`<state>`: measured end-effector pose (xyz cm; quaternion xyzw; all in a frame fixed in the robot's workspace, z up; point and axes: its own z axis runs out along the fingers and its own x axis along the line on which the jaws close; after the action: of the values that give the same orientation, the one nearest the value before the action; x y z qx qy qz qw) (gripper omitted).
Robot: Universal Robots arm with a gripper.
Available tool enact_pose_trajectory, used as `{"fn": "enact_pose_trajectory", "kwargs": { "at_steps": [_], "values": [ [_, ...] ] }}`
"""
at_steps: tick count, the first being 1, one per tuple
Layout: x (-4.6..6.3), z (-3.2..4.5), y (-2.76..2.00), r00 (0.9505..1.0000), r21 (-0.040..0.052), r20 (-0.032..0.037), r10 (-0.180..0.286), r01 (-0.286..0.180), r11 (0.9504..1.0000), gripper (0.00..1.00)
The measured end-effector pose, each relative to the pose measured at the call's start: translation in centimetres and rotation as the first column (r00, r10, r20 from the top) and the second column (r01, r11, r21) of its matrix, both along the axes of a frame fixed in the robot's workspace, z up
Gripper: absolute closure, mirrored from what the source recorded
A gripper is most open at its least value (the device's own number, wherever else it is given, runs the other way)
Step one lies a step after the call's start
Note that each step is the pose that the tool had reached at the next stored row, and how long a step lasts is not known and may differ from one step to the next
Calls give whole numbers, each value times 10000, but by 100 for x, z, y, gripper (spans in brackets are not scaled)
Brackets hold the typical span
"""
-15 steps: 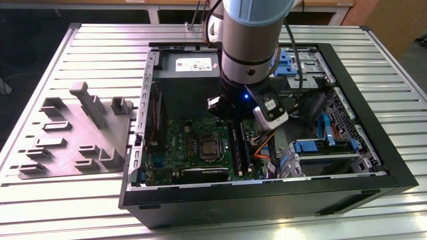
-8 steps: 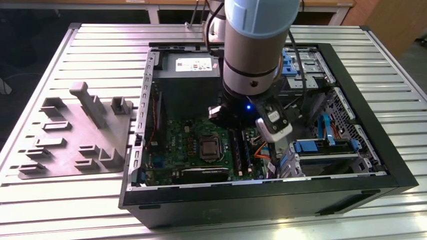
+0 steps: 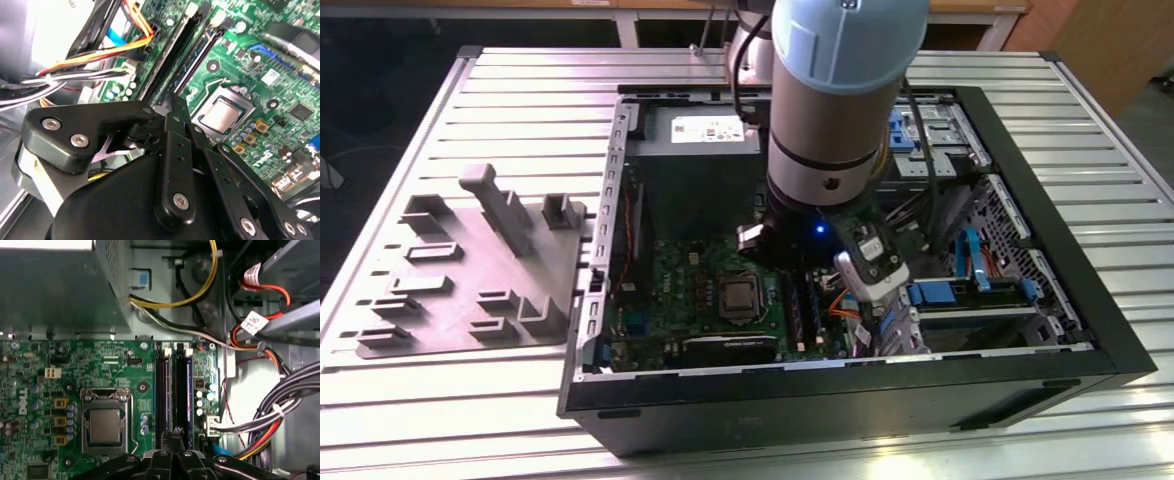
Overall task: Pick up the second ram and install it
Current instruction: 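Press down the second ram until it locks into place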
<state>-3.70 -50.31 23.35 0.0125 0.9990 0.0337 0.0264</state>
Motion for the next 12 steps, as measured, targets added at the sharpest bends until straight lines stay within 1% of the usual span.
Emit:
{"fn": "enact_pose_trajectory", "kwargs": {
  "at_steps": [6,7,8,12],
  "values": [
    [0,-11,-69,10000,-58,-1,-7,7,10000,90],
    [0,-14,-92,10000,-74,0,-8,8,10000,90],
    [0,-17,-104,10000,-82,0,-8,8,10000,90],
    [0,-23,-138,10000,-110,-1,-8,8,9999,90]
  ]
}}
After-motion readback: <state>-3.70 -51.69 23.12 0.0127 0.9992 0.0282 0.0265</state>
